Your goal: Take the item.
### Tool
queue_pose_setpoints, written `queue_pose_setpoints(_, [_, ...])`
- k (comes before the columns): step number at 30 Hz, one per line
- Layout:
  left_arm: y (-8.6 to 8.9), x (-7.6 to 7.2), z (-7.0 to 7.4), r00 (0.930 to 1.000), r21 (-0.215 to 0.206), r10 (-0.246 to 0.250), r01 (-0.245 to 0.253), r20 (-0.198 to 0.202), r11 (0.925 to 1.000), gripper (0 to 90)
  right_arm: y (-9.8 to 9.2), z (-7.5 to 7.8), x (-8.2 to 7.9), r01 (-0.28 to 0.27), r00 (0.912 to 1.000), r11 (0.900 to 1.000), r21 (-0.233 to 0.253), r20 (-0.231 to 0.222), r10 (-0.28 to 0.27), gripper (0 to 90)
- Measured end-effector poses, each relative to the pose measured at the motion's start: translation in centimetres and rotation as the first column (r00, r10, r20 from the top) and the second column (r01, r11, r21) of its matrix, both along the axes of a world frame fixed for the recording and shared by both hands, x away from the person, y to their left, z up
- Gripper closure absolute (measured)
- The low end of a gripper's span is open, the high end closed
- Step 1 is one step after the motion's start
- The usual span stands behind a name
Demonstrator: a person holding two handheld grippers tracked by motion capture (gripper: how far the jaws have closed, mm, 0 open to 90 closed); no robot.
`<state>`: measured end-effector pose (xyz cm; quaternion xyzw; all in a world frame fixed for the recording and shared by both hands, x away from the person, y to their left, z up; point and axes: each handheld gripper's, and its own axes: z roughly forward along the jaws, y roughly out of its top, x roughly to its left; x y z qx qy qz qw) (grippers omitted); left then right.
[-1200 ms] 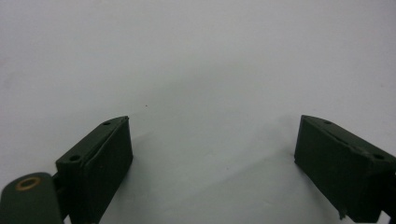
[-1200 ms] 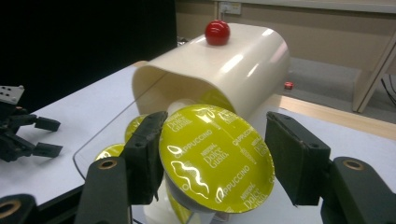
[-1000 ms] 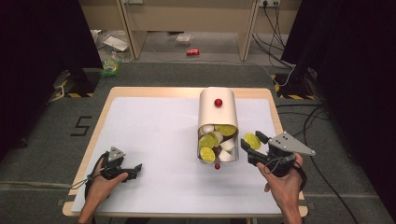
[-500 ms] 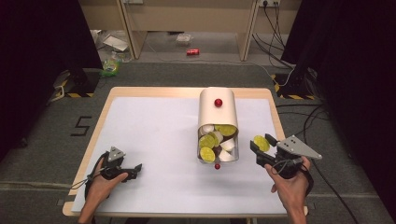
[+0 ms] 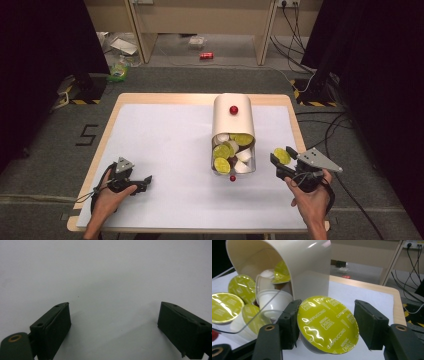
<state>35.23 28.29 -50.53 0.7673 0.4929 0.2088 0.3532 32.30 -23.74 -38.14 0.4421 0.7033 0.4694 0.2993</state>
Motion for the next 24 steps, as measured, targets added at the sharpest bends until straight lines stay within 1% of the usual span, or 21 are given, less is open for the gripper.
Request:
queue_pose_setpoints(8, [0.0, 0.0, 0.0, 1.0000, 0.000, 0.000, 0.000, 0.000, 1.0000, 10.5, -0.5, -1.2, 0.5, 0.015, 0.9998, 1.000, -0.015, -0.011, -0.016, 41.0])
queue_pose_setpoints(9, [0.0, 0.0, 0.0, 1.0000, 0.000, 0.000, 0.000, 0.000, 1.0000, 10.5, -0.6, -1.6, 0.7, 0.019, 0.9996, 1.000, -0.016, -0.019, -0.019, 41.0])
queue_pose_setpoints(15, [0.0, 0.0, 0.0, 1.0000, 0.000, 0.000, 0.000, 0.000, 1.0000, 10.5, -1.0, -2.8, 1.2, 0.036, 0.9987, 0.999, -0.027, -0.035, -0.037, 41.0])
queue_pose_setpoints(20, [0.0, 0.0, 0.0, 1.0000, 0.000, 0.000, 0.000, 0.000, 1.0000, 10.5, -1.4, -3.5, 1.5, 0.051, 0.9975, 0.998, -0.026, -0.048, -0.052, 41.0])
queue_pose_setpoints(21, [0.0, 0.0, 0.0, 1.0000, 0.000, 0.000, 0.000, 0.000, 1.0000, 10.5, -1.6, -3.8, 1.6, 0.055, 0.9969, 0.998, -0.033, -0.055, -0.057, 41.0])
queue_pose_setpoints(23, [0.0, 0.0, 0.0, 1.0000, 0.000, 0.000, 0.000, 0.000, 1.0000, 10.5, -1.7, -4.0, 1.7, 0.059, 0.9966, 0.998, -0.036, -0.054, -0.061, 41.0])
queue_pose_setpoints(24, [0.0, 0.0, 0.0, 1.0000, 0.001, 0.000, 0.000, 0.000, 1.0000, 10.5, -1.7, -4.4, 1.8, 0.062, 0.9958, 0.997, -0.038, -0.065, -0.065, 41.0])
